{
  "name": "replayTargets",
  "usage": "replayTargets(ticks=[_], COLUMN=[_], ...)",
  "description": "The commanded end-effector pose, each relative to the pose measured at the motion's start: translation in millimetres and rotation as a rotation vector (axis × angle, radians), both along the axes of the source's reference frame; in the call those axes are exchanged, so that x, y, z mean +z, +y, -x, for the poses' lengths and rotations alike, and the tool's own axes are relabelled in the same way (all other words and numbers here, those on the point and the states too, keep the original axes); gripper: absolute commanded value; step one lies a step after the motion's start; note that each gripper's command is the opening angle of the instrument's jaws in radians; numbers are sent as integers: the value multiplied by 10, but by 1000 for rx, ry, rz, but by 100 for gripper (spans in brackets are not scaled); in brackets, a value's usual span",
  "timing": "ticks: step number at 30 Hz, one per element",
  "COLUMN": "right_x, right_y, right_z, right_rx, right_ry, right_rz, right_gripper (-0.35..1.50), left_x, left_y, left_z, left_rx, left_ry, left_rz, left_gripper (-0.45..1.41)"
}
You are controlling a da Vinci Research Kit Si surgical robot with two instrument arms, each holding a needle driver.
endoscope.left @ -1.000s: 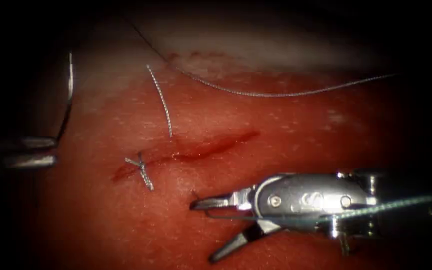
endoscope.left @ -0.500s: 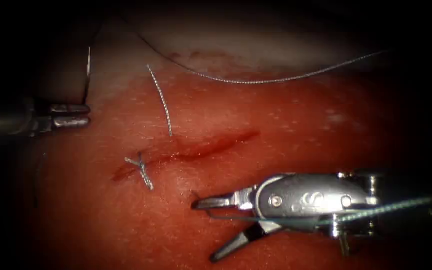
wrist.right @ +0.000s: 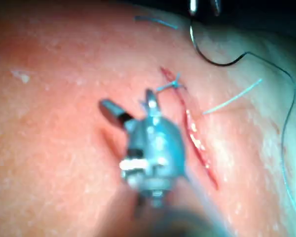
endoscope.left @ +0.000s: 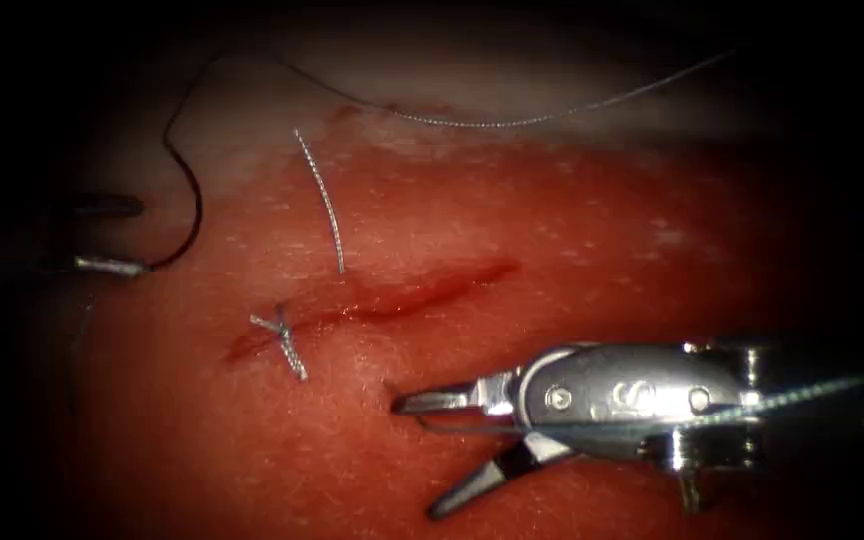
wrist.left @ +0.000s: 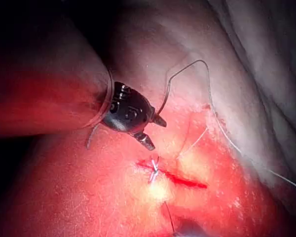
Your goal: Wound Closure
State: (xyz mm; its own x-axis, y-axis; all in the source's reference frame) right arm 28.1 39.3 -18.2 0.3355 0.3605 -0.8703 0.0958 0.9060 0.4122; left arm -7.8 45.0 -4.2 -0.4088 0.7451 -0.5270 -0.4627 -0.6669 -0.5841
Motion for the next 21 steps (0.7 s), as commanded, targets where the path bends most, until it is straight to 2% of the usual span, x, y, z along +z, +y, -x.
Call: replayTargets(ticks=[1, 5, 9, 12, 15, 16, 17, 19, 21], right_x=[6, 6, 6, 6, 4, -1, -2, -4, -7], right_y=[-4, -3, -3, -1, 5, 15, 17, 21, 25], right_z=[-4, -1, 4, 14, 22, 30, 32, 36, 41], right_rx=[3, 2, 0, 3, 17, 47, 56, 66, 82], right_ry=[3, 0, -9, -52, -74, -106, -117, -127, -143], right_rz=[0, 1, 5, 27, 59, 110, 123, 140, 152], right_gripper=[136, 136, 136, 136, 136, 136, 136, 136, 138], left_x=[1, -34, -37, -10, 13, 31, 37, 46, 57], left_y=[-4, 9, 16, 15, 13, 13, 13, 12, 8], left_z=[2, -11, 3, 32, 54, 76, 84, 93, 101], left_rx=[3, -6, -74, -134, -190, -228, -237, -247, -267], left_ry=[-7, -7, -55, -76, -66, -61, -60, -70, -55], left_rz=[-7, -28, 1, -43, -81, -108, -115, -147, -213], left_gripper=[75, 70, 57, 55, 43, 48, 52, 63, 62])
